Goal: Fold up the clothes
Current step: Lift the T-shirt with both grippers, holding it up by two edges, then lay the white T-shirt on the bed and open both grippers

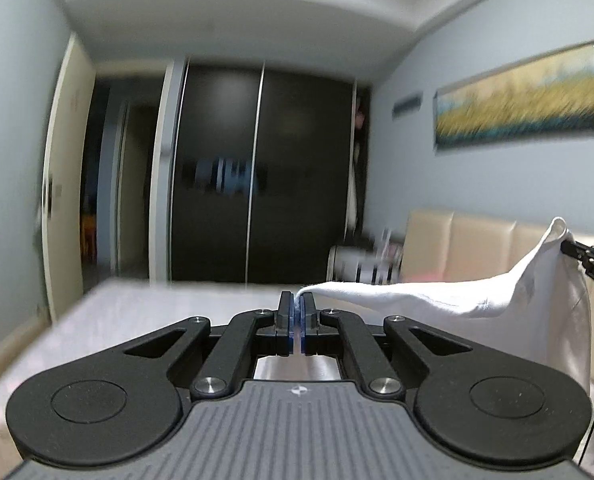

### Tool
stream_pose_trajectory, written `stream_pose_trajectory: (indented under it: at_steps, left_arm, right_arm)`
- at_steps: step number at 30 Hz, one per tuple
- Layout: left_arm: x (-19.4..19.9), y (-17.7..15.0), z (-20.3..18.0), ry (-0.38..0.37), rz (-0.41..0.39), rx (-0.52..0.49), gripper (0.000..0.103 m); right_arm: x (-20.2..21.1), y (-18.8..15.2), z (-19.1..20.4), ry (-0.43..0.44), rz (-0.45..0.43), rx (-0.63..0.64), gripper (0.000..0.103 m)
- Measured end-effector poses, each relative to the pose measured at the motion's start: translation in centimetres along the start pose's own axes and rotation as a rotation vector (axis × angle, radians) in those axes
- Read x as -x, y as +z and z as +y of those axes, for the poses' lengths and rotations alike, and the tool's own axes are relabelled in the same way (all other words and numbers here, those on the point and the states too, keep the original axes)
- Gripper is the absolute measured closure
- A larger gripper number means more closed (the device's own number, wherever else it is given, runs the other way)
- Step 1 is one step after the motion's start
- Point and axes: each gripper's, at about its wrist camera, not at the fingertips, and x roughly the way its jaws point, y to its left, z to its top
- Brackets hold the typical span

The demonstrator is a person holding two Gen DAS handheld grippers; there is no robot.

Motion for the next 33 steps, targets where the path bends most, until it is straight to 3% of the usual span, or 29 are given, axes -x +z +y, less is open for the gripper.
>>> stream_pose_trajectory:
  at_steps: [9, 15, 20, 23, 24, 27, 30, 33]
  left_arm:
    - [-16.1, -10.7, 5.5, 0.043, 0.342, -0.007, 0.102]
    - [-25.5, -16.8, 8.4, 0.067, 0.48, -0.026, 0.102]
    - [-31.6, -21.1, 10.3, 0.075, 0.578, -0.002, 0.102]
    - [-33.6, -23.6, 11.3, 0.057, 0.62, 0.082, 0.1]
    - [-33.9, -24.2, 11.6, 0.065, 0.641, 0.086, 0.098]
    - [-34.0, -25.1, 11.7, 0.088, 0.663, 0.053, 0.078]
    - [-33.1, -24.7, 11.9, 0.101, 0.653, 0.031, 0.066]
    - [-32.1, -24.0, 12.1, 0.119, 0.643, 0.016, 0.064]
  right_arm:
    - [-14.2, -14.2, 5.4, 0.051, 0.372, -0.015, 0.099]
    - [-23.5, -22.7, 8.2, 0.051, 0.555, -0.009, 0.099]
    - [-27.7, -28.9, 11.2, 0.034, 0.652, -0.01, 0.099]
    - [-29.4, -31.9, 11.7, 0.052, 0.69, -0.012, 0.097]
    - [-29.8, -32.5, 11.7, 0.067, 0.697, -0.015, 0.092]
    - [-30.4, -34.0, 12.0, 0.093, 0.711, -0.003, 0.066]
    - [-29.9, -34.4, 11.7, 0.086, 0.738, 0.038, 0.066]
    - [-29.3, -33.5, 10.4, 0.06, 0.761, 0.006, 0.065]
